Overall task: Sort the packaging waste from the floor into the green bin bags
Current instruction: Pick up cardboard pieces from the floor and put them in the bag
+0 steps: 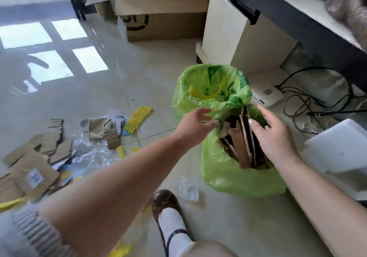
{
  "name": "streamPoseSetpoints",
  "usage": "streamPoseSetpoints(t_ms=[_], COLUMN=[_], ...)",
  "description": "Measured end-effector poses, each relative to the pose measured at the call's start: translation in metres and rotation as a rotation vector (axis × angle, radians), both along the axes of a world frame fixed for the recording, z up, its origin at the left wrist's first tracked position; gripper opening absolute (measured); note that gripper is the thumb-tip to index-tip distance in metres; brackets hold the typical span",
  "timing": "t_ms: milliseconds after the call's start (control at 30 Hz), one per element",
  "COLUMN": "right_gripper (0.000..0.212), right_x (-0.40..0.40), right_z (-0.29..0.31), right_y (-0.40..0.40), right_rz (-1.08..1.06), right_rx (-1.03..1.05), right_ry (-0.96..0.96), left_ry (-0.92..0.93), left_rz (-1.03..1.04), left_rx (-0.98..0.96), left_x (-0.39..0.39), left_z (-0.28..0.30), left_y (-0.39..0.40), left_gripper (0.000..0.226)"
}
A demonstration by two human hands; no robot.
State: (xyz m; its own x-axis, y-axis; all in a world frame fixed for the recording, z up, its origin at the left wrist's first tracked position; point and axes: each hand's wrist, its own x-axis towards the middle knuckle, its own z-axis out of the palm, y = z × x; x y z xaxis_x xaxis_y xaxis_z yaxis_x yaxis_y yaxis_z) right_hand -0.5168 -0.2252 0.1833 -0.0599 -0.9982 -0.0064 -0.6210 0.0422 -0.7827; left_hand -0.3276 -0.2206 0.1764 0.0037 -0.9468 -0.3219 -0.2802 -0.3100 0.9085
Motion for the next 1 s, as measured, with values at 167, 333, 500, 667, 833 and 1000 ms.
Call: streamPoseSetpoints(t_ms=[167, 333, 500, 667, 833, 1000], right_gripper=[0.046, 0.039, 0.036, 0.038, 0.048, 0.061], right_x=[0.101, 0.216, 0.332, 0.443, 0.522, 0.572], right_z=[0.017, 0.021, 0.023, -0.014, -0.072, -0.142], right_y=[0.003, 0.007, 0.021, 0.046, 0.077, 0.085], right_rz=[0.297, 0.540, 0.787, 1.048, 1.188, 1.117], right_rx=[-0.032, 0.012, 0.084, 0.265, 0.392, 0.434], right_ry=[-0.046, 0.006, 0.075, 0.282, 0.476, 0.579], left_ry=[-0.083, -0.214, -0.283, -0.271, -0.250, -0.321], left_rz=[0.139, 0.237, 0.400, 0.564, 0.664, 0.844], left_rx=[0.005, 0.030, 0.088, 0.233, 0.390, 0.499], left_x=[0.109, 0.243, 0.362, 0.440, 0.483, 0.511], left_z=[0.017, 0.048, 0.060, 0.007, -0.079, -0.152], left_y=[0.032, 0.071, 0.128, 0.186, 0.226, 0.243], left_gripper=[0.032, 0.033, 0.034, 0.038, 0.041, 0.053])
